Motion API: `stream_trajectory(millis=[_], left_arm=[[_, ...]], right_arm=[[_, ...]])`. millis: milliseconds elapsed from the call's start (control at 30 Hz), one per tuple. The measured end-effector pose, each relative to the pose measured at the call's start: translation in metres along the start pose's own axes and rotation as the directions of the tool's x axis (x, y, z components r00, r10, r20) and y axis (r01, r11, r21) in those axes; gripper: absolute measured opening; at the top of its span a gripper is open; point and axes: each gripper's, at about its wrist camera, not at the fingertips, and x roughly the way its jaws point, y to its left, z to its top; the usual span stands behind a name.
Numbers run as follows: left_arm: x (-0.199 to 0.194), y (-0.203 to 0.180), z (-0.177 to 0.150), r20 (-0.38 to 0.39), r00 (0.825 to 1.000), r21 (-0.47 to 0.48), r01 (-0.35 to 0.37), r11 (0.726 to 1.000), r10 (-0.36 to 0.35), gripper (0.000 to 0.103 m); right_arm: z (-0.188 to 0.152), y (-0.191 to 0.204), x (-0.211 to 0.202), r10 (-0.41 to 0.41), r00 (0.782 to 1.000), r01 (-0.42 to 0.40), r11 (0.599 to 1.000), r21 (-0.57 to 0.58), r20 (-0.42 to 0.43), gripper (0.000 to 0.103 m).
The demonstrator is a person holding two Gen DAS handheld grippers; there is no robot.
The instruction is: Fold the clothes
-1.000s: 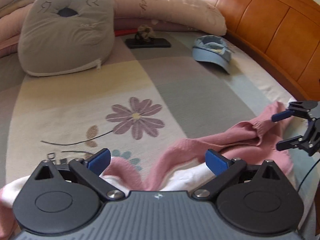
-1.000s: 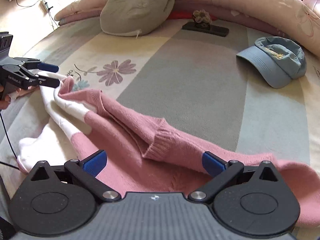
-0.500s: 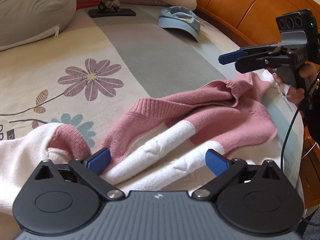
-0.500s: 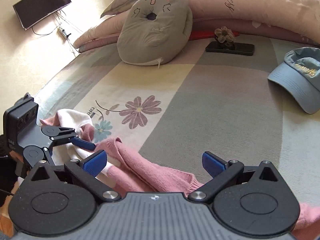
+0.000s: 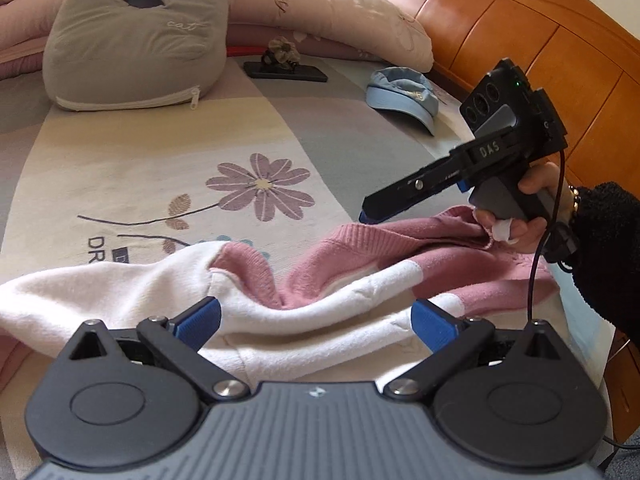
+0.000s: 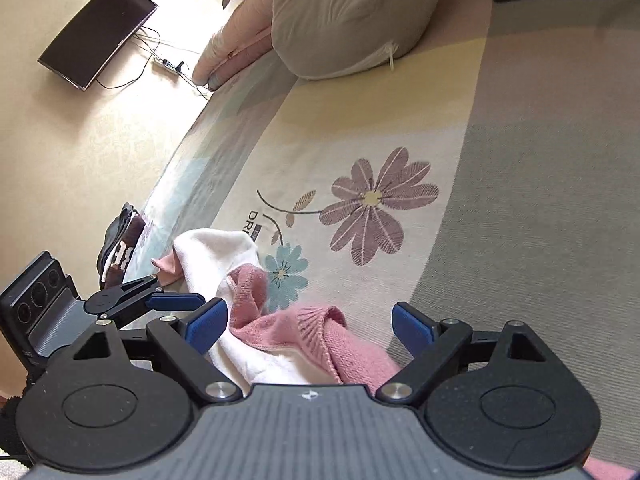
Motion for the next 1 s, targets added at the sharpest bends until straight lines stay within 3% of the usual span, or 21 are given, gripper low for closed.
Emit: stream_trajectory(millis=[100, 233, 367, 500, 633, 733, 767, 800, 1000], left_arm=[[-0.007, 0.002, -0.002, 0.015, 1.000, -0.008, 0.005, 1.000, -0.005, 0.100], [-0.016, 0.003, 0.002, 0.052, 0.999, 0.001, -0.008, 1.000, 0.008, 0.100], [-0.016, 0.011, 0.008, 0.074, 0.997, -0.049, -0.017, 0.999, 0.020, 0.100], [-0.004, 0.010, 0.016, 0.067, 0.997, -0.068, -0.031, 0.997, 0.035, 0.100], [0.025, -0.003, 0.022, 0.022, 0.991, 0.003, -0.136, 0.991, 0.135, 0.100], [0.057, -0.007, 0.015, -0.047, 0.958, 0.079, -0.278, 0.957, 0.282, 0.100], [0.065, -0.005, 0.010, -0.067, 0.951, 0.086, -0.296, 0.951, 0.302, 0.101], [0.071, -0.003, 0.005, -0.082, 0.944, 0.092, -0.311, 0.946, 0.318, 0.101], [0.062, 0.004, -0.007, -0.035, 0.955, 0.072, -0.291, 0.954, 0.294, 0.102]], right_arm=[[-0.009, 0.015, 0.014, 0.014, 0.999, -0.015, 0.999, -0.040, -0.039, 0.093], [-0.030, 0.048, 0.001, 0.039, 0.999, -0.044, 0.987, -0.157, -0.034, 0.093], [-0.055, 0.069, -0.003, -0.011, 0.998, -0.007, 0.967, -0.254, -0.067, 0.094], [-0.068, 0.063, 0.000, -0.016, 0.997, -0.001, 0.973, -0.230, -0.071, 0.094], [-0.075, 0.061, -0.005, -0.004, 0.999, -0.005, 0.979, -0.206, -0.043, 0.094], [-0.079, 0.064, -0.011, -0.014, 0.999, 0.005, 0.975, -0.224, -0.041, 0.094], [-0.081, 0.065, -0.012, -0.018, 0.999, 0.008, 0.973, -0.230, -0.040, 0.095], [-0.082, 0.066, -0.014, -0.021, 0.999, 0.012, 0.972, -0.236, -0.039, 0.095], [-0.072, 0.071, -0.032, -0.016, 1.000, 0.020, 0.963, -0.269, 0.018, 0.095]])
